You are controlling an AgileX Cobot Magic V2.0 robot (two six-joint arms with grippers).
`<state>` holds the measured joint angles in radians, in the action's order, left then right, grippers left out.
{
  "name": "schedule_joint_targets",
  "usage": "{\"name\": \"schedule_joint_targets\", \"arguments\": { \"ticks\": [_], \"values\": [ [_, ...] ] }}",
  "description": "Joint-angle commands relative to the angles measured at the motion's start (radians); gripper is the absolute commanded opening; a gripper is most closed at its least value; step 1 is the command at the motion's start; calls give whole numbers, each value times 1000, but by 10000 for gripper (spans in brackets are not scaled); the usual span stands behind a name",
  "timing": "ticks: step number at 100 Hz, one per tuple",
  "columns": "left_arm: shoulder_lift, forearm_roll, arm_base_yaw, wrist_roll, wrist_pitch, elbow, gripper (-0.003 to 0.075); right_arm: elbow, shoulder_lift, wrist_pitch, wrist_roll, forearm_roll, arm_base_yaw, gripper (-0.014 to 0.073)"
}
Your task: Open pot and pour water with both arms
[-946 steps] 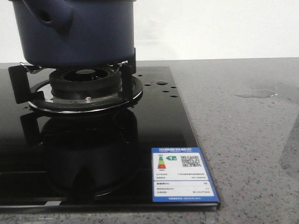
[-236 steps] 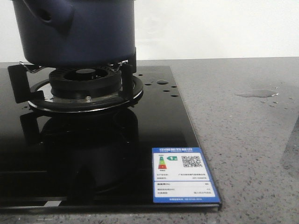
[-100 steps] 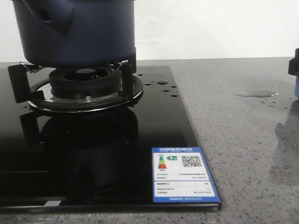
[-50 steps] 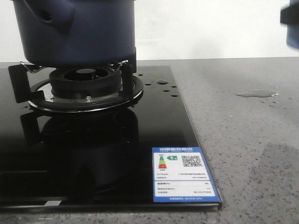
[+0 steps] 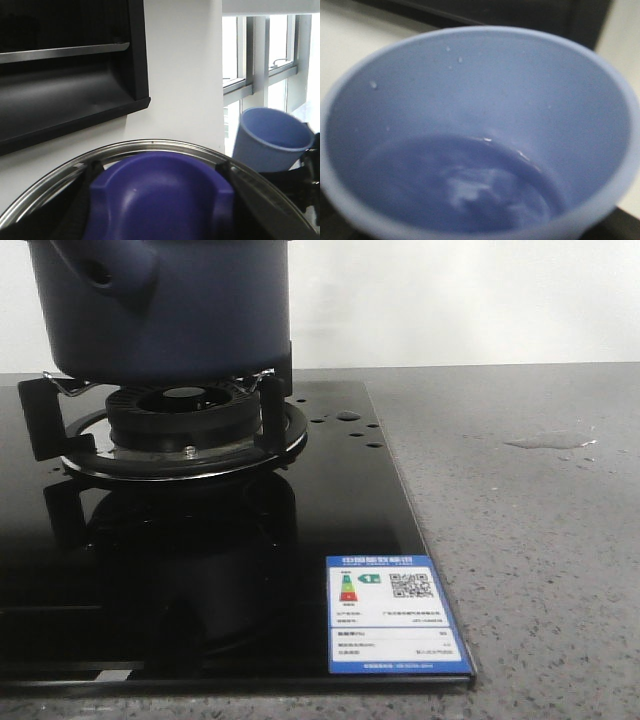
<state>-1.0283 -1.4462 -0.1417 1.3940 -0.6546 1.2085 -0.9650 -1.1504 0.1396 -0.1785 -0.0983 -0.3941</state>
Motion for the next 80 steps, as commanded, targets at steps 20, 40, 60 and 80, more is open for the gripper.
{"name": "schedule_joint_targets", "arguments": {
  "ticks": [20,40,60,80],
  "values": [
    [64,-21,-6,-81,38,34,188,-296,-177,-110,-3,-28,-87,235],
    [81,-20,-6,-81,38,29,188,-422,-278,-190,-16,-154,-144,235],
    [90,-24,-6,-83,38,3,187,-492,-349,-221,-16,-345,-200,235],
    [92,-29,-6,-83,36,-5,188,-516,-403,-282,-16,-535,-246,235]
  ]
}}
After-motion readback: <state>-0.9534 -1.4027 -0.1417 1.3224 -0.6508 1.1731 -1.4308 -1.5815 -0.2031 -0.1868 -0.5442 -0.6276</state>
